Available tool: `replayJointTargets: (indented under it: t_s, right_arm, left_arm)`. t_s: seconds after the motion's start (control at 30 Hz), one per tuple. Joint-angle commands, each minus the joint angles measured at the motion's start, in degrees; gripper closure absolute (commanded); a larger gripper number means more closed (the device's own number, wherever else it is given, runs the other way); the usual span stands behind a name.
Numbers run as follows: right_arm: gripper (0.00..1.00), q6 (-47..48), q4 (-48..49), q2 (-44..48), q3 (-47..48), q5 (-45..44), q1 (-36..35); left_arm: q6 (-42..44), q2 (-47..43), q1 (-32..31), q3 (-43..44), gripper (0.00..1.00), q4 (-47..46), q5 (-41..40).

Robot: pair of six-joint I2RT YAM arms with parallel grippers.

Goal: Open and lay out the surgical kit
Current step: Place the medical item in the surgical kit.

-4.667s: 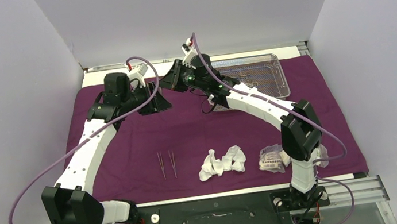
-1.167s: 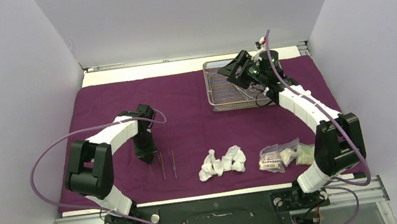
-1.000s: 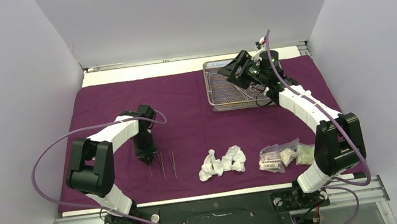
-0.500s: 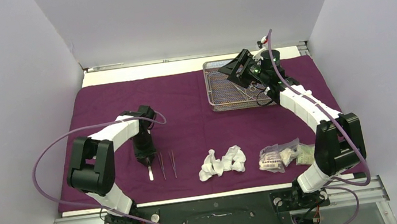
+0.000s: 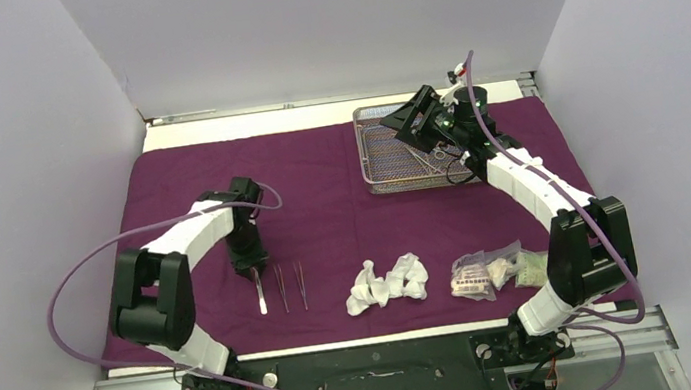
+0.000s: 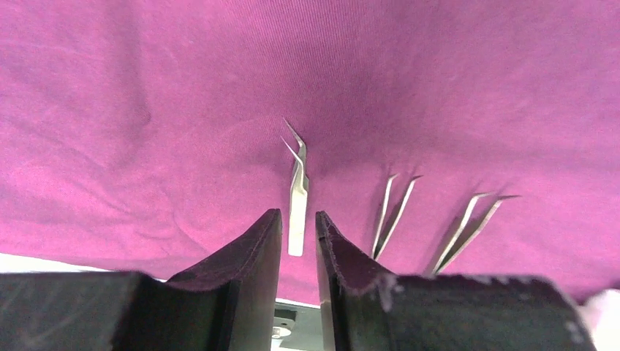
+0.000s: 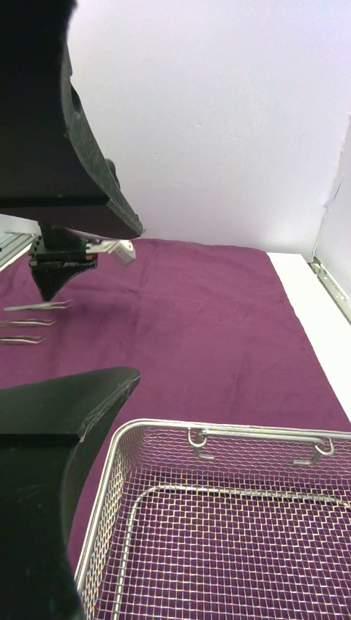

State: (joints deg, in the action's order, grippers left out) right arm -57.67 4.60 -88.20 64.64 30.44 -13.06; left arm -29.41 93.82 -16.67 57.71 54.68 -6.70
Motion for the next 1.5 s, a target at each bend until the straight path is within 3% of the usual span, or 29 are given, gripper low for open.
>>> replayJointTargets:
  t_s: [0.0,0.23,0.53,1.47]
  right_arm:
    - [0.39,0.73,0.96,2.88,-0.03,-0.14,0.23]
    - [0.39,0.82,0.59,2.84,-0.15,-0.14,-0.34]
    - [0.39,0.89,0.67,3.42,-0.61,-0.53,-0.98]
    - [0.39,0.88,0.23,4.12,-0.58,-1.17,-1.09]
  left_arm:
    - [-0.88,-6.67,3.43,0.34,0.79,-4.73,3.08]
    - [-0.73,-9.32,13.41,-5.07,0.79,-12.23,18.63]
    - [-0.77,-9.89,18.79,-9.05,0.79,-14.81,25.77]
    - [0.58,-5.66,19.83,-12.31,0.72,-17.94,24.99]
